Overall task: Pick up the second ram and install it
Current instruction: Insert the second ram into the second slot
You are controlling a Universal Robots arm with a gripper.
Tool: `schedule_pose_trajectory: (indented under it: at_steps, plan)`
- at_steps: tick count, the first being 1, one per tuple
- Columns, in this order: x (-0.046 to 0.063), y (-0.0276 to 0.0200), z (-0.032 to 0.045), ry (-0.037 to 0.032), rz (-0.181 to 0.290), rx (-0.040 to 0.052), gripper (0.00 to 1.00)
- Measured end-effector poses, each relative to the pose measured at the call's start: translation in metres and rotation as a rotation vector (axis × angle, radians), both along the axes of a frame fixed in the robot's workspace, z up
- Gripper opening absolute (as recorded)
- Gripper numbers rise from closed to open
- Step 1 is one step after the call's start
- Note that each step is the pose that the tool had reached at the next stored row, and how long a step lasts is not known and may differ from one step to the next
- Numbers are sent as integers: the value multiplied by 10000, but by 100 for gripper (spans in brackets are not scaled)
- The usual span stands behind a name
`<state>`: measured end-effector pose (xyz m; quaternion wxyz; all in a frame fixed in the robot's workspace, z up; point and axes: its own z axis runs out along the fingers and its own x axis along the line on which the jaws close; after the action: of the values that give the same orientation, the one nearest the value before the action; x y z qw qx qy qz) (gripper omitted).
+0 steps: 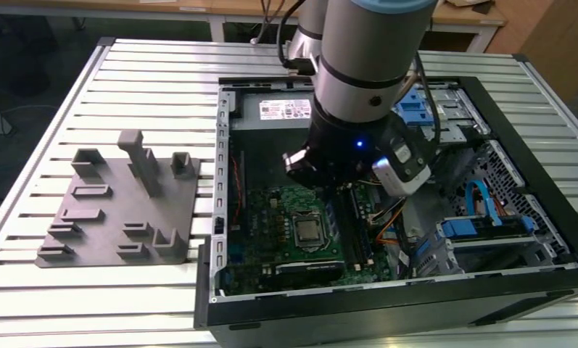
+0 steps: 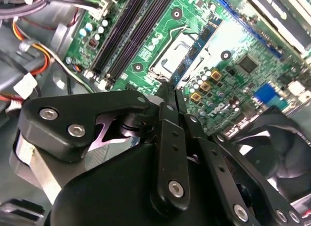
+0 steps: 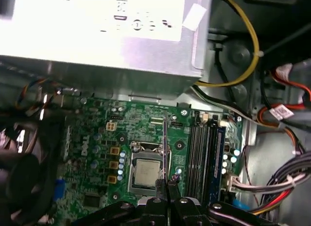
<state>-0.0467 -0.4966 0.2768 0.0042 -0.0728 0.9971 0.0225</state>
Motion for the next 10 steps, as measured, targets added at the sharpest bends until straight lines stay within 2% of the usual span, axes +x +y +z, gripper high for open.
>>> schedule_pose_trajectory:
  at_steps: [5, 10]
  plan:
    - [0, 0, -13, 1, -885, -3, 13]
    - [0, 0, -15, 0, -936, 0, 13]
